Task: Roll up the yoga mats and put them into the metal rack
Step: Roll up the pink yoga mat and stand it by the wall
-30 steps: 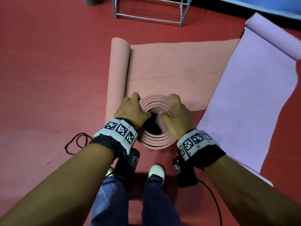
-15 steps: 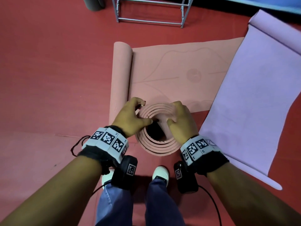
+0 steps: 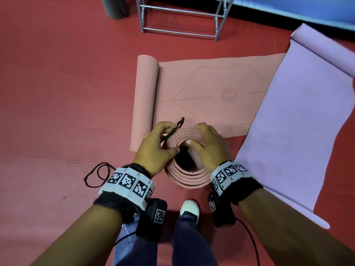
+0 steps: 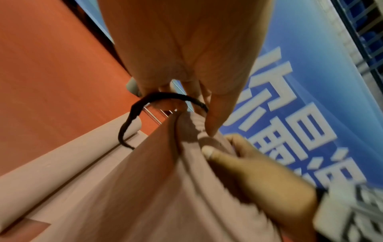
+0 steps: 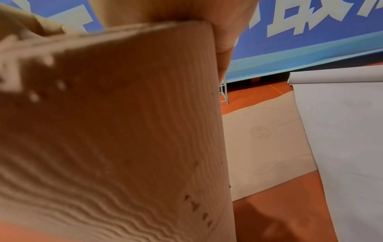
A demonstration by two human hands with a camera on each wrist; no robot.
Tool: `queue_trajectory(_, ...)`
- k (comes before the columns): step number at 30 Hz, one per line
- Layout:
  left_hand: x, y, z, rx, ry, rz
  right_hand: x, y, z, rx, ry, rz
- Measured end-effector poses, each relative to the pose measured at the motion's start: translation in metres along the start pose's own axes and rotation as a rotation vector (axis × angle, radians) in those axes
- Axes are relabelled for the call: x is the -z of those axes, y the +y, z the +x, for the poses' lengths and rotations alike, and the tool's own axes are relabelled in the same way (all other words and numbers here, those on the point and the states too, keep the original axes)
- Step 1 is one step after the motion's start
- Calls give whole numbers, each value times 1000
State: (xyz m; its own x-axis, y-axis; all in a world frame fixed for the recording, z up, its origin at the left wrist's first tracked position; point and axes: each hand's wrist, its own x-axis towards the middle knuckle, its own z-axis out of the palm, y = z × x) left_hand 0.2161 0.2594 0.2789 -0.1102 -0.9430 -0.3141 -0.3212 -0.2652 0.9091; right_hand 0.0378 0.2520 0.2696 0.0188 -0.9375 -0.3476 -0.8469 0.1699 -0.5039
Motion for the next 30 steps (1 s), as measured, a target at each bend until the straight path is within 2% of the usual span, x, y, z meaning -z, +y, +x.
queue_trajectory(4,-14,-2,-5,-40,43,148,-3,-3,0,6,15,17)
queue_trajectory(7,-19,-8,4,-123,8,177,-4,-3,1,5,10,31)
queue_trajectory(13,-20,-11,9,-213,8,166,11,-8,4,119,-62,262)
queue_trajectory(20,-32,-13,4,-164,12,214,14,-12,28,126,-217,189)
queue_trajectory(22,-32,-11,1,-141,15,269,15,-13,28,129,-196,210)
queue_trajectory(25,-32,-9,-4,-190,26,336,13,-11,28,194,-102,279)
queue_trajectory(30,-33,-11,-4,-152,44,254,18,-5,26,196,-8,311)
